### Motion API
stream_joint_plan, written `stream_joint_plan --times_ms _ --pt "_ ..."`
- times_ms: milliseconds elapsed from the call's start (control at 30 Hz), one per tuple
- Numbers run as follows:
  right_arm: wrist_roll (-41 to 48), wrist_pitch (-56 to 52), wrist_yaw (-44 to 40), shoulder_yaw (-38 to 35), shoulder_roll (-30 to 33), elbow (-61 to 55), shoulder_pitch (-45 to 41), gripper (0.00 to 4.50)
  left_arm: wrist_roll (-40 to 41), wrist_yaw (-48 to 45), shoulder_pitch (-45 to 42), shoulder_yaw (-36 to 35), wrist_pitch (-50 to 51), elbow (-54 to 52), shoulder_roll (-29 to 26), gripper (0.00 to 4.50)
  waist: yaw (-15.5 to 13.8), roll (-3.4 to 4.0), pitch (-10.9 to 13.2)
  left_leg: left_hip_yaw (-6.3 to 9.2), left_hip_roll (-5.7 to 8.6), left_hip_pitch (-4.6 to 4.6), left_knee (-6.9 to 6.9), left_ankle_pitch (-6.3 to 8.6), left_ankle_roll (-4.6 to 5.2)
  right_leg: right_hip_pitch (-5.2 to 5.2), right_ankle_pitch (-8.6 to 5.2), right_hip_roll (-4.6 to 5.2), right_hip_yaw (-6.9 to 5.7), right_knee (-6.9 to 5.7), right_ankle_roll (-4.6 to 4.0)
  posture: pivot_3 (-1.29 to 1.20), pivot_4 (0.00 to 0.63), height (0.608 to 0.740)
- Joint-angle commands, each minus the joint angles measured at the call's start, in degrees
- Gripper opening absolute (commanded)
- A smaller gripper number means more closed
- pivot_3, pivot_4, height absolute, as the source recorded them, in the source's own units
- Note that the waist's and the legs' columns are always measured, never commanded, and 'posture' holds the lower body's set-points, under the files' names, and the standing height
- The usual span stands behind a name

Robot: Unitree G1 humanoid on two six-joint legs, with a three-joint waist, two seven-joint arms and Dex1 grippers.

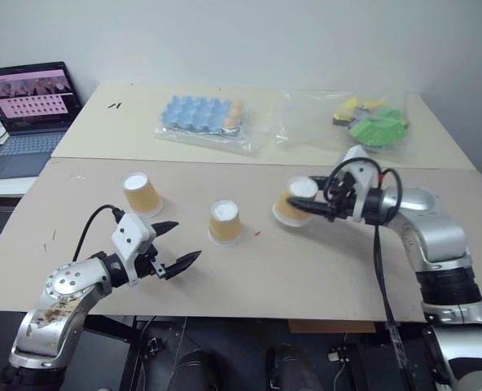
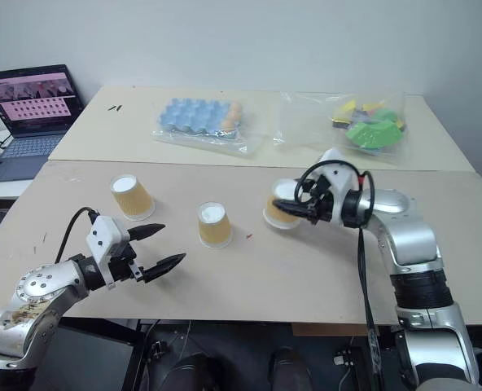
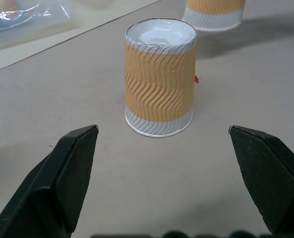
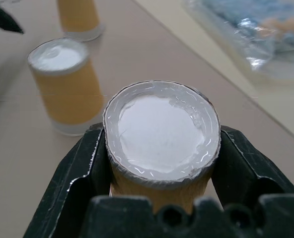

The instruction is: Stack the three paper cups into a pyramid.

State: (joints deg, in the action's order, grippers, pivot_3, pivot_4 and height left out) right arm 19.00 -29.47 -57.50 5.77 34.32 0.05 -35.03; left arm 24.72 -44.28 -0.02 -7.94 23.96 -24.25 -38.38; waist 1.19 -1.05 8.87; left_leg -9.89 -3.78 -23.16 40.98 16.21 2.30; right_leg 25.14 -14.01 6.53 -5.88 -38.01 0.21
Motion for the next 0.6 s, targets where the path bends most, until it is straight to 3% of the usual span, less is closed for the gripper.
stream_joint_plan --times_ms 33,400,467,567,600 --pt "-0.8 2.3 -0.7 2.1 -2.1 0.4 -1.6 2.52 0.4 0.4 -0.4 -1.3 -0.1 -2.5 -0.8 4.5 -0.2 0.0 0.0 0.0 0.01 -0.01 0.01 0.0 0.0 0.0 0.0 0.01 0.0 0.0 0.0 0.0 0.15 0.706" --pt "-3.3 4.9 -0.4 5.1 -7.4 4.3 -4.1 2.52 0.6 1.9 0.2 -2.0 0.1 -3.6 -0.5 4.5 -0.5 0.0 0.0 0.02 0.04 -0.1 0.05 0.01 0.01 0.02 0.0 0.03 -0.05 0.04 0.0 0.0 0.15 0.706" --pt "-3.2 4.8 -0.3 4.9 -7.6 4.3 -4.2 3.51 0.7 2.1 0.2 -2.1 0.1 -3.6 -0.4 4.5 -0.5 0.0 0.0 0.02 0.03 -0.09 0.05 0.01 0.01 0.02 0.0 0.02 -0.05 0.03 0.0 0.0 0.15 0.706" --pt "-3.2 4.5 -0.3 4.9 -7.5 2.8 -4.1 4.36 0.8 3.0 0.5 -2.7 0.1 -3.4 0.1 4.5 -0.5 0.0 0.0 0.02 0.02 -0.08 0.04 0.01 0.01 0.03 0.0 0.01 -0.05 0.02 0.0 0.0 0.15 0.706" --pt "-2.9 4.3 -0.3 4.6 -7.3 1.9 -4.0 4.44 0.9 3.4 0.7 -3.1 0.1 -3.2 0.2 4.5 -0.4 0.0 0.0 0.01 0.02 -0.08 0.05 0.01 0.01 0.02 0.0 0.01 -0.05 0.02 0.0 0.0 0.15 0.706"
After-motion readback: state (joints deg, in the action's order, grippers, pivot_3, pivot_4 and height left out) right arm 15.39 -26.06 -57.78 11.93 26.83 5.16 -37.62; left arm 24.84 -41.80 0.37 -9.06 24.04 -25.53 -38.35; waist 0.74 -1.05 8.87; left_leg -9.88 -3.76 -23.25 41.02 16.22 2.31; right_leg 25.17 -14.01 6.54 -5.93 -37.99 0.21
